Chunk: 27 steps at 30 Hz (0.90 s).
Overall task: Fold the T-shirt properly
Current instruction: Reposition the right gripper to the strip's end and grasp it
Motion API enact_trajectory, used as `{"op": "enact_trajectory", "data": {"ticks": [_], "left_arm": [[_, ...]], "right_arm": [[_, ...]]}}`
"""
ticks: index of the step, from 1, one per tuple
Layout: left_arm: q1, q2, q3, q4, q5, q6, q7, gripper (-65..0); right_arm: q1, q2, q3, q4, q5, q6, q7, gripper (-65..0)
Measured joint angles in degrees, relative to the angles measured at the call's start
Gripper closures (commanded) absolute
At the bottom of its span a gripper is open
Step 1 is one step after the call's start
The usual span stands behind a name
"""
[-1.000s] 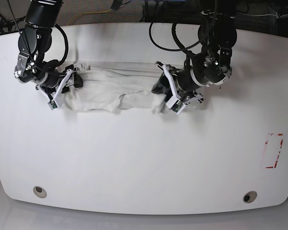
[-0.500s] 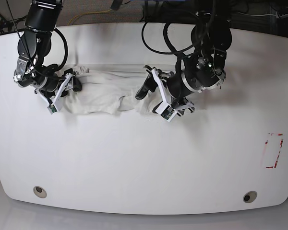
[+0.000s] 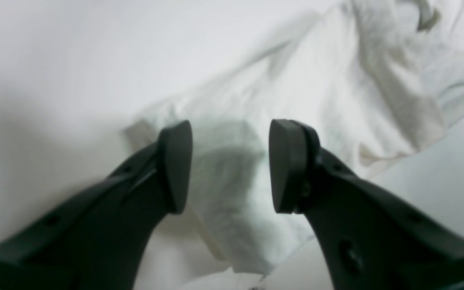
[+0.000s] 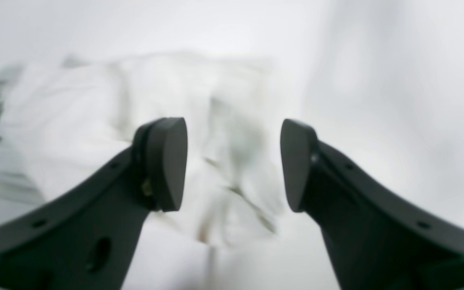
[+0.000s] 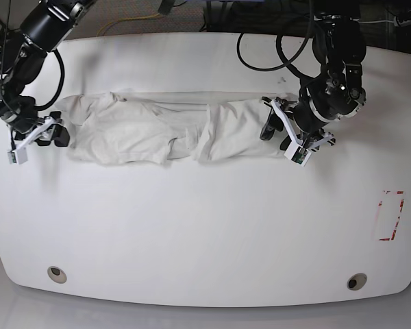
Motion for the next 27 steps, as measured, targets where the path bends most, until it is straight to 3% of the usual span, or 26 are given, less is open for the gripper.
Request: {"op": "enact_trajectory", "data": {"ticks": [4, 10, 18, 27], "left_arm": [[-0.1, -0.6, -0.1, -4.8, 0.4, 0.0, -0.4, -27.5], [-0.1, -0.6, -0.1, -8.5, 0.3, 0.0, -0.6, -27.5], [0.0, -0.6, -0.1, -8.7, 0.2, 0.0, -0.8, -27.5], [0.0, -0.6, -0.1, -8.7, 0.2, 0.0, -0.8, -27.4]], "right_arm": [[1.2, 1.9, 4.2, -6.3, 0.1, -0.2, -0.1, -37.1], [1.6, 3.2, 4.5, -16.2, 0.0, -0.2, -0.4, -52.3], [-0.4, -0.2, 4.2, -16.6, 8.0, -0.2, -0.2, -50.1], [-0.5, -3.6, 1.2, -16.5, 9.1, -0.2, 1.3, -50.4]]}}
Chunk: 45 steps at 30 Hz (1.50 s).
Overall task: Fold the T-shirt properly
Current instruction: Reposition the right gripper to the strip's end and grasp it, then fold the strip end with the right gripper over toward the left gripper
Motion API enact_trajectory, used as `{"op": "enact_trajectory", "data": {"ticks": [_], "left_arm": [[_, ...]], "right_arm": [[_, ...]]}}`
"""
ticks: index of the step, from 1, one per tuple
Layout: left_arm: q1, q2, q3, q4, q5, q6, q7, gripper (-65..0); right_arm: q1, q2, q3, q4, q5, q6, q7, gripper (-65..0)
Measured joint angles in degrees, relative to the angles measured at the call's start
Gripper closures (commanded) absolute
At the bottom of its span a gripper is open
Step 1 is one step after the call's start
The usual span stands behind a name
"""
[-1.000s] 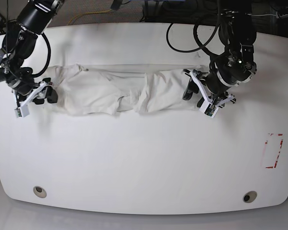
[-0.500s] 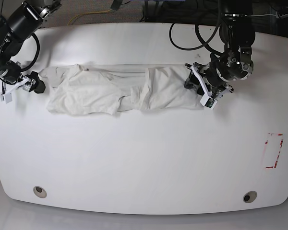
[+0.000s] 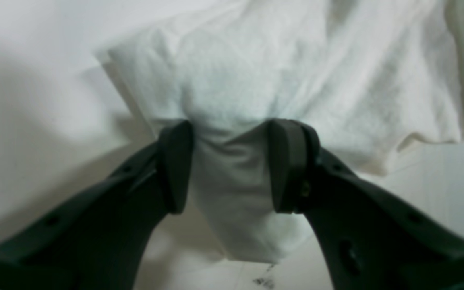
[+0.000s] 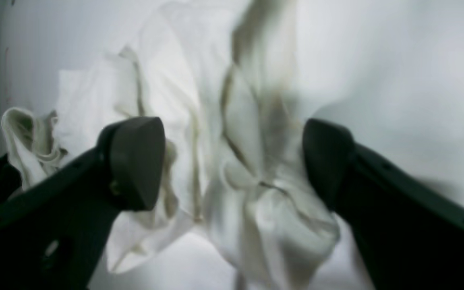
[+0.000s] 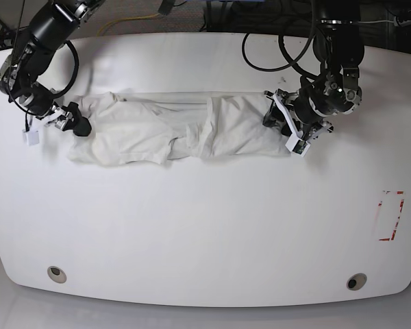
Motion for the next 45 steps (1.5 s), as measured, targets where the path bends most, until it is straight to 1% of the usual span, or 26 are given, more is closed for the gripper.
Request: {"op": "enact_trajectory", "data": {"ticks": [4, 8, 10, 13, 15, 17, 18, 22, 27, 29, 30, 34, 35, 38, 41, 42, 45], "left_arm": [[0.5, 0.0, 0.0, 0.0, 0.0, 0.1, -0.2, -27.4], [0.8, 0.0, -0.1, 0.1, 0.0, 0.2, -0.2, -27.4], [0.8, 0.0, -0.1, 0.1, 0.0, 0.2, -0.2, -27.4], [0.8, 0.0, -0.1, 0.1, 0.0, 0.2, -0.2, -27.4], [0.7, 0.0, -0.1, 0.1, 0.0, 0.2, -0.2, -27.4], [0.7, 0.0, -0.1, 0.0, 0.0, 0.2, -0.2, -27.4], [0.7, 0.0, -0.1, 0.0, 0.0, 0.2, -0.2, -27.4], [0.7, 0.0, 0.0, 0.0, 0.0, 0.2, -0.2, -27.4], [0.4, 0.0, 0.3, -0.2, -0.1, 0.2, -0.2, -27.5], [0.4, 0.2, 0.3, -0.2, -0.2, 0.2, -0.2, -27.5], [0.4, 0.2, 0.3, -0.2, -0.2, 0.2, -0.2, -27.6], [0.3, 0.1, 1.5, -0.3, 0.1, 0.2, -0.2, -27.5], [0.2, 0.0, 2.5, -0.3, 0.4, 0.4, -0.2, -27.5], [0.1, 0.0, 4.5, -0.3, 0.4, 0.4, -0.2, -27.5], [0.1, 0.3, 5.7, -0.3, 0.4, 0.4, -0.2, -27.5], [0.1, 0.3, 6.1, -0.3, 0.1, 0.4, -0.2, -27.5], [0.2, 1.1, 6.2, -0.2, 0.1, 0.4, -0.1, -27.5]], "right_arm": [[0.1, -0.9, -2.2, 0.0, 0.5, 0.4, 0.6, -50.3], [0.3, -2.0, -2.6, 0.1, 0.8, 0.4, 1.1, -49.6], [0.3, -2.4, -2.7, 0.1, 0.8, 0.4, 1.9, -45.2], [0.3, -2.4, -3.9, 0.1, -0.5, 0.4, 3.3, -26.5], [0.3, -2.4, -5.0, 0.1, -2.9, 0.3, 4.3, -11.6], [0.3, -2.5, -5.2, 0.0, -4.2, 0.2, 4.3, -2.4], [0.2, -2.6, -5.2, 0.0, -4.2, 0.2, 4.3, -0.8], [-1.1, -2.7, -5.2, 3.0, -4.3, 0.2, 3.6, -0.3], [-4.8, -2.9, -5.4, 15.3, -3.9, 0.2, 2.3, 0.0], [-5.7, -3.3, -5.4, 21.1, -4.3, 0.2, -0.3, 0.0], [-6.0, -3.7, -5.4, 22.6, -4.0, 0.3, -0.5, 0.0], [-7.9, -6.8, -5.8, 32.3, -4.3, 0.2, -3.2, 0.0], [-8.5, -7.4, -6.8, 35.0, -4.6, 0.2, -4.2, 0.0], [-9.2, -8.9, -10.8, 41.2, -4.7, 0.2, -5.0, 0.0], [-9.6, -11.2, -14.0, 44.5, -1.9, 0.2, -4.5, 0.0], [-9.9, -12.2, -15.3, 44.7, -0.2, 0.2, -4.2, 0.0], [-10.5, -14.4, -19.6, 44.6, 2.3, 0.2, -5.2, 0.0]]}}
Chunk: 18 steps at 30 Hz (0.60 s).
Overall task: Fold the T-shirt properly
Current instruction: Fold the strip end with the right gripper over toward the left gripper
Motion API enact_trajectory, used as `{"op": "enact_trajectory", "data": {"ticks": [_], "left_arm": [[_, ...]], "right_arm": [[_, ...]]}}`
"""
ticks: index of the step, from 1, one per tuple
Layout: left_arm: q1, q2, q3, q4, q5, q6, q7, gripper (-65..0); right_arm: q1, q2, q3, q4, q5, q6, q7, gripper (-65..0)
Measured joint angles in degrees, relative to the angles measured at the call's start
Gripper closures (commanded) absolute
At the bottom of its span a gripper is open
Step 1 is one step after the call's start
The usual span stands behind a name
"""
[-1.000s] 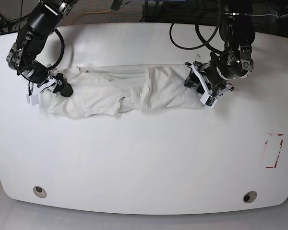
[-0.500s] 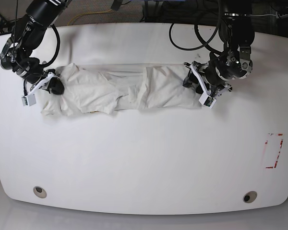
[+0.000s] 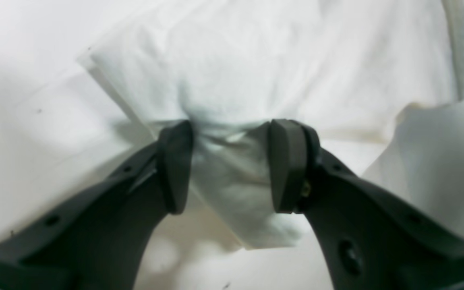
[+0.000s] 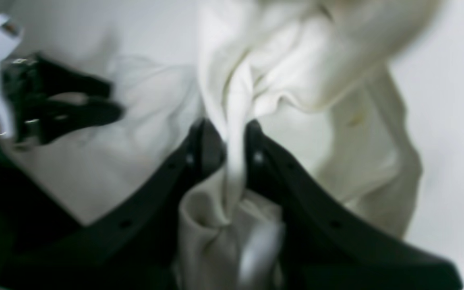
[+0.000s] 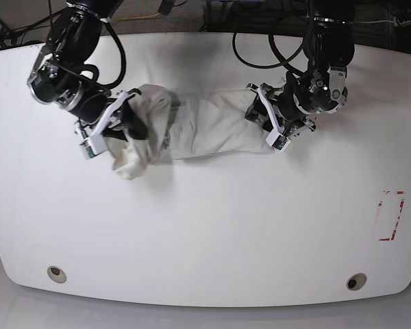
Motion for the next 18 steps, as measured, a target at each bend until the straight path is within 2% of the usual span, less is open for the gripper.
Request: {"op": "enact_trajectory", "data": {"ticks": [4, 8, 11, 18], "left_arm": [[0.1, 1.1, 0.1, 0.1, 2.4, 0.0, -0.2, -27.5], [0.0, 3.4, 0.1, 0.3, 6.4, 0.0, -0.3, -27.5], [0.1, 4.4, 0.2, 0.3, 6.8, -0.1, -0.3, -27.5], [0.1, 5.0, 0.1, 0.3, 6.8, -0.2, -0.2, -27.5]], "right_arm": [[0.0, -3.0, -3.9, 0.0, 3.0, 0.0, 0.4, 0.0], [0.0, -6.0, -7.9, 0.0, 2.9, 0.0, 0.2, 0.0], [0.4, -7.8, -11.1, -0.3, 2.0, 0.0, 0.4, -0.3], [0.4, -8.0, -18.5, -0.6, -3.8, -0.1, 4.4, -0.6]]}}
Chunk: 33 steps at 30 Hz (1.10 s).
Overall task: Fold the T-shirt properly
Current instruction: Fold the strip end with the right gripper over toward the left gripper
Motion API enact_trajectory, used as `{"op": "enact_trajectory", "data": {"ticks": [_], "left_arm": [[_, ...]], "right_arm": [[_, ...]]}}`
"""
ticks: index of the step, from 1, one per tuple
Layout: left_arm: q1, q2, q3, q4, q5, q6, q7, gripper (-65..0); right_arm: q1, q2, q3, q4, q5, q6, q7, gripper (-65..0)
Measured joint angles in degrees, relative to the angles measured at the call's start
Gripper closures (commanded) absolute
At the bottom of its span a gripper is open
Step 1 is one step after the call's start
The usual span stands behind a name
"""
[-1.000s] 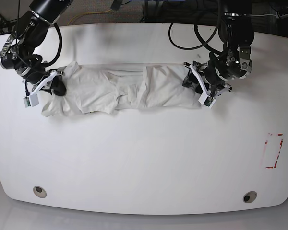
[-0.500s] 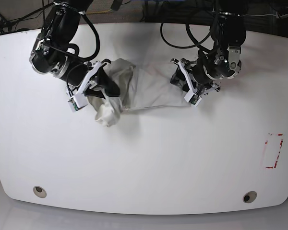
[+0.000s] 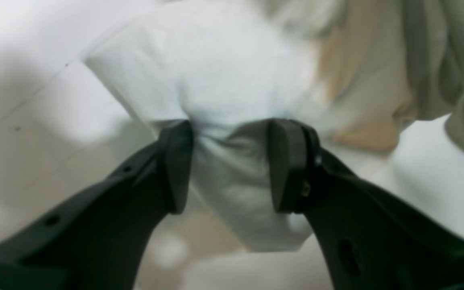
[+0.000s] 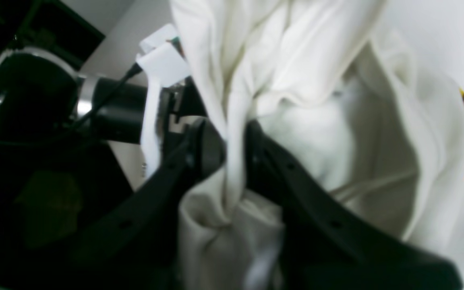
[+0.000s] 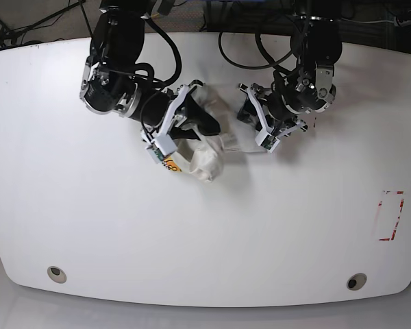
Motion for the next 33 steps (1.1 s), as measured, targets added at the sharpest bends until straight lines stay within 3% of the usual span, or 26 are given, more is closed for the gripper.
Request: {"op": "enact_trajectory", "data": {"ticks": [9, 11, 17, 20, 27, 30, 33], "left_arm": [[0.8, 1.8, -0.4, 3.5, 0.5, 0.0, -0.4, -27.4], [1.2, 2.9, -1.4, 5.3, 0.3, -0.1, -1.9, -27.4], [3.3, 5.4, -10.2, 11.9, 0.3, -0.1, -5.4, -27.9], [3.6, 6.4, -13.7, 13.4, 1.1, 0.2, -5.1, -27.5], [3.3, 7.0, -24.2, 15.6, 0.0, -0.5, -5.4, -27.5], [3.4, 4.8, -29.1, 15.5, 0.4, -0.4, -5.0, -27.5], [3.4, 1.5, -31.7, 15.5, 0.8, -0.4, -5.1, -27.5]], "right_arm": [[0.9, -0.4, -4.5, -3.9, -6.5, 0.0, 3.1, -3.2], [1.7, -0.4, -4.6, -6.3, -7.1, 0.0, 4.9, -9.7], [1.9, 1.0, -4.6, -10.6, -6.1, -0.2, 8.9, -42.2], [1.6, 1.2, -4.6, -11.0, -6.9, -0.2, 9.5, -52.0], [1.8, 0.6, -8.8, -13.0, -6.9, -0.2, 9.8, -53.9], [1.1, 0.0, -9.0, -11.5, -5.5, -0.2, 9.7, -53.9], [-0.5, 1.8, -9.0, -6.3, -1.1, -0.2, 10.0, -53.9]]}}
